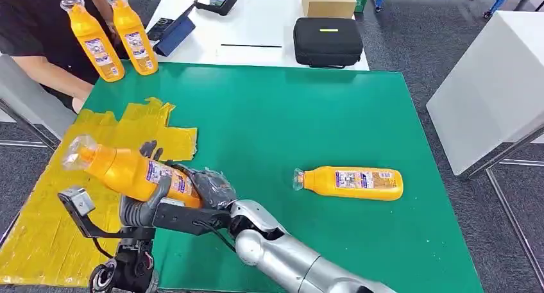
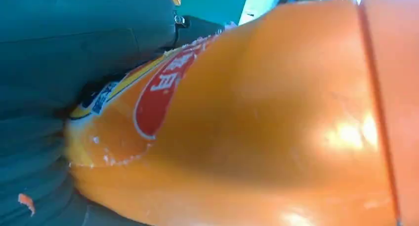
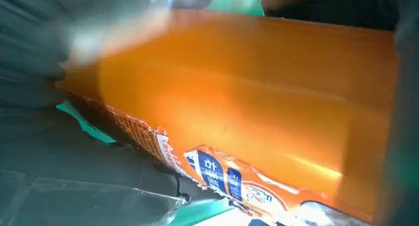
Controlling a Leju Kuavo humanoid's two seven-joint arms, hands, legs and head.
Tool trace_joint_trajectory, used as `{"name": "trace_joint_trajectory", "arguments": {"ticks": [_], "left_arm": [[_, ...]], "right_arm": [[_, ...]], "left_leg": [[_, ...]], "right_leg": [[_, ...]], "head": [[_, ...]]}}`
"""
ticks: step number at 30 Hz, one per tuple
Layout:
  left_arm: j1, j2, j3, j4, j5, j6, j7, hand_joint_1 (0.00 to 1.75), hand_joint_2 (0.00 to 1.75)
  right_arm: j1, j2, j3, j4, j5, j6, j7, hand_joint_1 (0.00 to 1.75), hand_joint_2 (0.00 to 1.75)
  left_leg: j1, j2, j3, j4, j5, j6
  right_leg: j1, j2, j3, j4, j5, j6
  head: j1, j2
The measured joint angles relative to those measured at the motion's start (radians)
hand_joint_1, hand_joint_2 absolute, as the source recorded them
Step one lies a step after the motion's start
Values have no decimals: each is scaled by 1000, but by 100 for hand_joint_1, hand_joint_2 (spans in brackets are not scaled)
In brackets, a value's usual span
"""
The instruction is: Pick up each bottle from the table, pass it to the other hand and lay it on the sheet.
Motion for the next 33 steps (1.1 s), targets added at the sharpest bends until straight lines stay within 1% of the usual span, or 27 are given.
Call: {"name": "trace_joint_trajectory", "arguments": {"ticks": [8,18,19,20,21,24,27,30,33], "left_arm": [[-4,11,0,1,10,2,-10,175,175],[-6,13,0,1,9,2,-9,175,175],[-6,13,0,1,9,2,-9,175,175],[-6,13,0,1,8,2,-9,175,175],[-5,13,0,1,5,2,-9,175,175],[-2,12,1,-3,-24,6,-12,175,175],[3,12,3,-16,-138,45,-42,175,175],[2,12,27,-46,-343,118,-68,175,175],[-5,13,49,-68,-603,171,-37,175,175]], "right_arm": [[-28,-5,63,27,-85,-38,-13,175,175],[-23,-14,72,27,-96,-61,-21,175,175],[-22,-14,72,27,-96,-63,-21,17,175],[-20,-14,72,26,-93,-67,-20,0,175],[-15,-16,71,24,-86,-72,-19,0,0],[12,-27,59,2,-38,-92,-17,0,0],[50,-60,31,-51,15,-100,-24,0,0],[118,-118,-51,-175,61,-84,-30,0,0],[205,-189,-181,-380,129,-13,-11,0,0]], "left_leg": [[0,2,0,0,0,0],[0,2,0,0,0,0],[0,3,0,0,0,0],[0,3,0,0,0,0],[0,3,0,0,0,0],[0,2,0,0,0,0],[0,2,0,0,0,0],[0,-1,-1,0,0,0],[-1,-2,-1,0,0,0]], "right_leg": [[0,0,-1,0,0,0],[0,1,0,0,0,0],[0,1,-1,0,0,0],[0,1,-1,0,0,0],[0,1,0,0,0,0],[0,1,0,0,0,0],[0,1,0,0,0,0],[0,-1,0,0,0,0],[-1,-3,0,-1,0,0]], "head": [[0,0],[0,0],[0,0],[0,0],[0,0],[0,0],[0,0],[0,0],[0,0]]}}
